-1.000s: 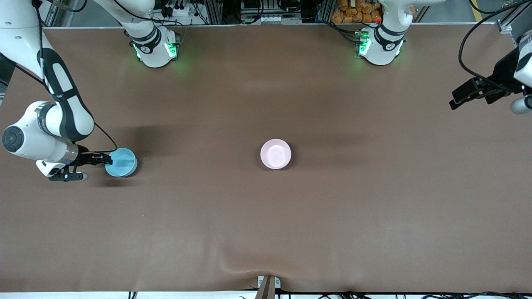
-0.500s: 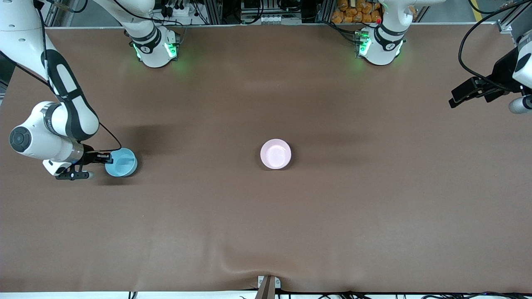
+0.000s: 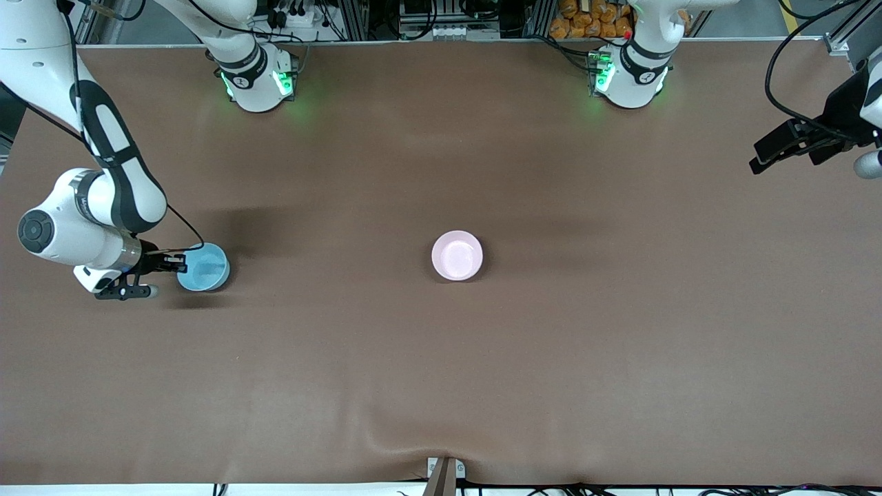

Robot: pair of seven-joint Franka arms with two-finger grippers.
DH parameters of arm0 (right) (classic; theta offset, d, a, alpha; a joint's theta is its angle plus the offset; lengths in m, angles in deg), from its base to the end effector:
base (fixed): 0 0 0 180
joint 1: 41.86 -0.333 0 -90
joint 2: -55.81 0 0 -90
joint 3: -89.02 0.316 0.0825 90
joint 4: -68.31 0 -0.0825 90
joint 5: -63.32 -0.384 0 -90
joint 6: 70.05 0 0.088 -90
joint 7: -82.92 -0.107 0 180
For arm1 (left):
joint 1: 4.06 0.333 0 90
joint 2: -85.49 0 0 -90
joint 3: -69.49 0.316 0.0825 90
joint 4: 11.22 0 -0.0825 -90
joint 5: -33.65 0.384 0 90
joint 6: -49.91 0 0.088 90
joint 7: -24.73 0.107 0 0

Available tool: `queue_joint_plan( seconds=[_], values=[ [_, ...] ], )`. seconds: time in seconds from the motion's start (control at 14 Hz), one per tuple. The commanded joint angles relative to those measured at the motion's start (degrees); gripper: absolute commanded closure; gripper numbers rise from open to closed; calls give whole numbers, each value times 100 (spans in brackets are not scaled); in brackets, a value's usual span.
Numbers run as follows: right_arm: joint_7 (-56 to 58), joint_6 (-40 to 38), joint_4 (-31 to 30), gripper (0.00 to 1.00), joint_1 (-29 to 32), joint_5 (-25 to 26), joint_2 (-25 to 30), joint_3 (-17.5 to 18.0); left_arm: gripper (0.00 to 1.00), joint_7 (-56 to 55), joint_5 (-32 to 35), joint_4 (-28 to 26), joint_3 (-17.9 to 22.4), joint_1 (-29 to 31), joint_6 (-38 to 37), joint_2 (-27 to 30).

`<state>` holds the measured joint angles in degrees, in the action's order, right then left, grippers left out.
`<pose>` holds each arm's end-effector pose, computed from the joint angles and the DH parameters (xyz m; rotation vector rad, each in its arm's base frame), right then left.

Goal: Stack pink and blue bowls on white bowl
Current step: 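Grasp the blue bowl rim with the right gripper and lift, then carry the blue bowl with the right gripper over the pink bowl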

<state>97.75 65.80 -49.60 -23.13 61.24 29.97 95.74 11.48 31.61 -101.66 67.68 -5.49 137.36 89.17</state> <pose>0.5658 -0.1201 0.2042 -3.0320 -0.0201 0.1736 0.5290 -0.0345 0.6518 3.0951 0.2683 0.0110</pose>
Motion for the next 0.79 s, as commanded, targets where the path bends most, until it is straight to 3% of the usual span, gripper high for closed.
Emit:
queue_joint_plan(
  seconds=[0.0,0.36,0.71],
  values=[
    [-338,-548,249,100,-70,-529,184,259,0,190,-147,8,31,12,-62,45],
    [-2840,-1218,935,100,-991,-609,246,707,0,208,-147,8,49,12,-62,28],
    [-5038,-1263,1743,100,-2362,-1329,185,866,0,349,-147,-1,67,38,-44,-7]
  ],
)
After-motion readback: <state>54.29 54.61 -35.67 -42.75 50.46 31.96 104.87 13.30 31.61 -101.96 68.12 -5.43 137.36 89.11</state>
